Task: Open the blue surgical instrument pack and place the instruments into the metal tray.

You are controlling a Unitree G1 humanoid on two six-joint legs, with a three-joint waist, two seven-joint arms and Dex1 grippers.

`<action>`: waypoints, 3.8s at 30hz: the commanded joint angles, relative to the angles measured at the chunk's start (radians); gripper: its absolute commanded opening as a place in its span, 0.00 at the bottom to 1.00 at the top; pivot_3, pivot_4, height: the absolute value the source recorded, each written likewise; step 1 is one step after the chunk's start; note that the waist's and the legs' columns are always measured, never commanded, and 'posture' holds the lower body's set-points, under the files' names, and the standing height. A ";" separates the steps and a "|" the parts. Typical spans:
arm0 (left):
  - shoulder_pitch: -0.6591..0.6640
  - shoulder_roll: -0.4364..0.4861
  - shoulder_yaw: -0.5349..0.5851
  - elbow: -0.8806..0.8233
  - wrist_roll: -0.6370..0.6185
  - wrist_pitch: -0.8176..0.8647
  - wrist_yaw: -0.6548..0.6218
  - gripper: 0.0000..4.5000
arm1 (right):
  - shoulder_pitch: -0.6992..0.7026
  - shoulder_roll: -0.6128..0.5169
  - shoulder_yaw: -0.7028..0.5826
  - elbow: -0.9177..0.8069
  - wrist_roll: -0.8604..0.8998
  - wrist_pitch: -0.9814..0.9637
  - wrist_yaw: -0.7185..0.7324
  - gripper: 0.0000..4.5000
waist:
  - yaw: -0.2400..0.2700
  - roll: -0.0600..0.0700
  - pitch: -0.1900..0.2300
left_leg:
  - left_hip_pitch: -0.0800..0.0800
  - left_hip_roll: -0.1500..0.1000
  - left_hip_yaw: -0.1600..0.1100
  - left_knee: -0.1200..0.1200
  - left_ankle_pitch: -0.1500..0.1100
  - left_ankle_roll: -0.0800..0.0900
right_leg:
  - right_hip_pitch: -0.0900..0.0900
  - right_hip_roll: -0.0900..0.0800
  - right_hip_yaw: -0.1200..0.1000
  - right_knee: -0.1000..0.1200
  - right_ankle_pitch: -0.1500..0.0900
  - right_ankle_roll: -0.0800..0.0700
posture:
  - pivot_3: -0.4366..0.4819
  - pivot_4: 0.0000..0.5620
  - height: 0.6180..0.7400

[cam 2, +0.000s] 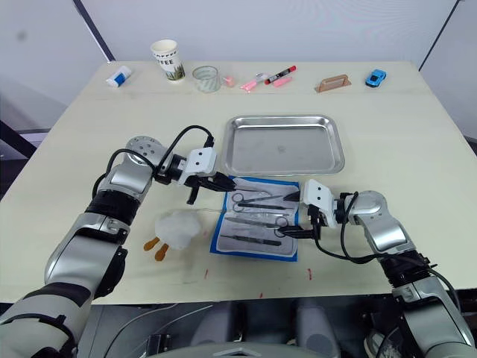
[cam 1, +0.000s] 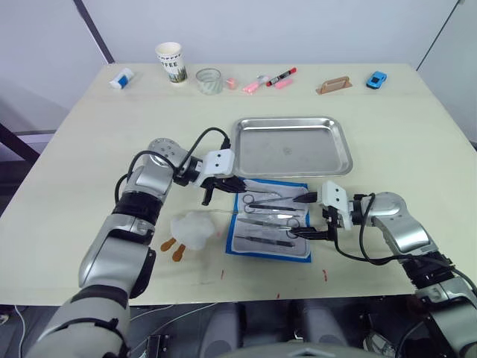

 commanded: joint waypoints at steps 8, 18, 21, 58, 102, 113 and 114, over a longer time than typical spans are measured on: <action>-0.003 0.023 0.018 -0.056 -0.035 -0.009 -0.015 0.01 | 0.025 -0.010 0.072 0.085 -0.095 0.079 -0.061 1.00 | 0.003 -0.001 0.000 | 0.001 0.000 0.000 0.000 0.000 0.000 | 0.000 0.000 0.001 0.000 0.000 0.000 | 0.48 0.27 1.00; -0.018 0.051 0.029 -0.024 -0.034 -0.042 -0.015 0.01 | 0.064 -0.013 0.086 0.028 -0.113 0.073 -0.091 1.00 | 0.002 -0.001 -0.001 | 0.004 0.000 0.000 -0.002 0.000 0.000 | 0.001 0.000 0.002 0.000 0.000 0.000 | 0.48 0.27 1.00; -0.020 0.063 0.034 -0.019 -0.039 -0.049 -0.019 0.01 | 0.073 -0.015 0.085 0.022 -0.111 0.070 -0.090 1.00 | 0.001 -0.001 -0.001 | 0.004 0.000 0.000 -0.002 0.000 0.000 | 0.001 0.000 0.003 0.000 0.000 0.000 | 0.48 0.27 1.00; -0.029 0.208 0.078 -0.119 -0.141 0.020 -0.075 0.01 | 0.068 -0.006 0.085 0.067 -0.105 0.024 -0.086 1.00 | 0.005 -0.004 -0.003 | 0.006 0.000 0.000 -0.003 0.000 0.000 | 0.003 0.000 0.003 0.000 0.000 0.000 | 0.48 0.27 1.00; 0.004 -0.329 0.197 -0.572 -0.041 1.271 1.125 0.01 | 0.108 0.043 0.068 0.041 -0.100 0.006 -0.148 1.00 | -0.002 -0.006 -0.005 | 0.015 -0.002 -0.001 -0.012 0.001 -0.002 | 0.003 0.001 0.014 0.000 0.000 0.000 | 0.48 0.27 1.00; -0.037 -0.366 0.236 -0.380 -0.078 1.188 1.176 0.01 | 0.107 0.051 0.071 0.046 -0.101 0.001 -0.152 1.00 | -0.002 -0.007 -0.005 | 0.016 -0.002 0.000 -0.013 0.001 -0.002 | 0.003 0.001 0.016 0.000 0.000 0.000 | 0.48 0.27 1.00; -0.040 -0.369 0.236 -0.367 -0.079 1.181 1.179 0.01 | 0.106 0.051 0.071 0.046 -0.102 0.001 -0.153 1.00 | -0.002 -0.007 -0.005 | 0.016 -0.002 0.000 -0.013 0.001 -0.002 | 0.003 0.001 0.016 0.000 0.000 0.000 | 0.48 0.27 1.00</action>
